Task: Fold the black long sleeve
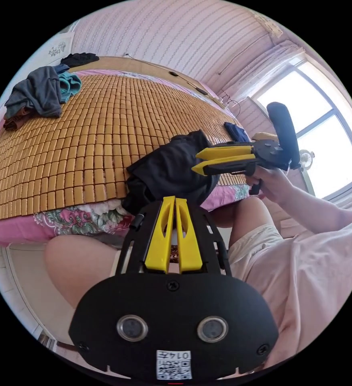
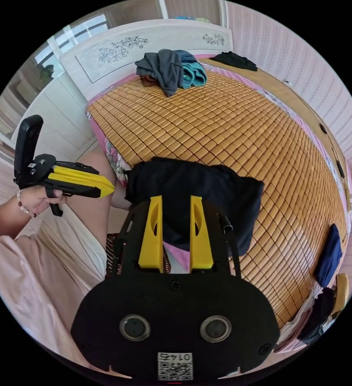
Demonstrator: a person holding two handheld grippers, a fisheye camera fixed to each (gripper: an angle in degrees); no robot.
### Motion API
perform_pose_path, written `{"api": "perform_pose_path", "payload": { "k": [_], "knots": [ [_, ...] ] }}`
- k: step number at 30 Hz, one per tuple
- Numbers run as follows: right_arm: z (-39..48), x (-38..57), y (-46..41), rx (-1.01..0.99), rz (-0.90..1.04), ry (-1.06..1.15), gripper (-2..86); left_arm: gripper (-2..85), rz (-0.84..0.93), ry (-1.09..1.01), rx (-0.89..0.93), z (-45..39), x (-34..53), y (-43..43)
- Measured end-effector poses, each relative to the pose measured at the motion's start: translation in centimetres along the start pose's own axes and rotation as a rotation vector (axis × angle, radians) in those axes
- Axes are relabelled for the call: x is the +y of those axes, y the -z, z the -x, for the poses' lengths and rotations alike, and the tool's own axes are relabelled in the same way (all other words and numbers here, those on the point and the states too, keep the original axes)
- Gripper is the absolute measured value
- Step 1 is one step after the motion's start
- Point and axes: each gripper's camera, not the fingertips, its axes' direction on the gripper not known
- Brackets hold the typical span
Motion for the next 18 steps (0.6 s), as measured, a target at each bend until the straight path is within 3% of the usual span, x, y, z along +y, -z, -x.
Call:
{"api": "perform_pose_path", "payload": {
  "k": [6, 14, 18],
  "knots": [
    [0.3, -1.8, -5.8, 0.092, 0.223, 0.053, 12.9, -0.7, 0.024, 0.04, -0.056, 1.2, 0.6, -1.5],
    [-3.4, 2.8, -4.2, 0.02, 0.166, 0.045, 3.3, 8.0, 0.104, 0.022, -0.132, 2.6, -1.8, -6.5],
    [-6.7, 6.8, 0.3, -0.083, -0.004, -0.053, 2.1, 9.9, 0.153, -0.015, -0.154, 2.5, -2.7, -9.2]
  ]
}}
